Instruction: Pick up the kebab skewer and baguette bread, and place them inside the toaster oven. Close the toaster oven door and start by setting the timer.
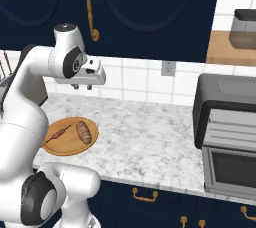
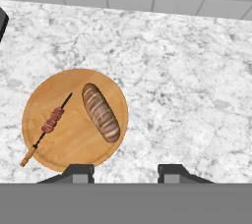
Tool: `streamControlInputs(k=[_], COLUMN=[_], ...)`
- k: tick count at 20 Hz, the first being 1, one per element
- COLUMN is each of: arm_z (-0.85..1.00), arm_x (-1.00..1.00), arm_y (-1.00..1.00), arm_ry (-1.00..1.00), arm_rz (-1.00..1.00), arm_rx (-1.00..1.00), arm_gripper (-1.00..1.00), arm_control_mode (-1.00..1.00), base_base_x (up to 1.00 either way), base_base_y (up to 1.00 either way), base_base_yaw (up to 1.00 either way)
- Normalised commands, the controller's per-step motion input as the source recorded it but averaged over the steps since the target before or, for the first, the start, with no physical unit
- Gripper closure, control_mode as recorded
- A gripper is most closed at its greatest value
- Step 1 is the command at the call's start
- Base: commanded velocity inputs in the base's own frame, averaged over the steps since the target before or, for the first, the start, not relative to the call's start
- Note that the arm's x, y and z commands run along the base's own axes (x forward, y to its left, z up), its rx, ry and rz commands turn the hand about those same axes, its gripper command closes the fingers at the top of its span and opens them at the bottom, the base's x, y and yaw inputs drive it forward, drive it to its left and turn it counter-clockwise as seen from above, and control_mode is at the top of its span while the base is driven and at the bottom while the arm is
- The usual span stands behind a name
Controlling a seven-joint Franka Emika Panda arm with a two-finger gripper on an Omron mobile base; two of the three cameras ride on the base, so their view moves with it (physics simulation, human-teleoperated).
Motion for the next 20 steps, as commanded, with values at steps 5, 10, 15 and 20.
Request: streamControlInputs(k=[5, 10, 15, 20], arm_z=[0.0, 0.0, 0.0, 0.0], arm_x=[0.0, 0.0, 0.0, 0.0], arm_y=[0.0, 0.0, 0.0, 0.0], arm_ry=[0.0, 0.0, 0.0, 0.0], arm_rz=[0.0, 0.0, 0.0, 0.0], arm_rx=[0.0, 0.0, 0.0, 0.0], arm_gripper=[-1.0, -1.0, -1.0, -1.0], arm_control_mode=[1.0, 1.0, 1.0, 1.0], base_base_x=[0.0, -0.04, -0.01, 0.0], base_base_y=[0.0, -0.06, -0.87, -0.78], base_base_yaw=[0.0, 0.0, -0.04, -0.01])
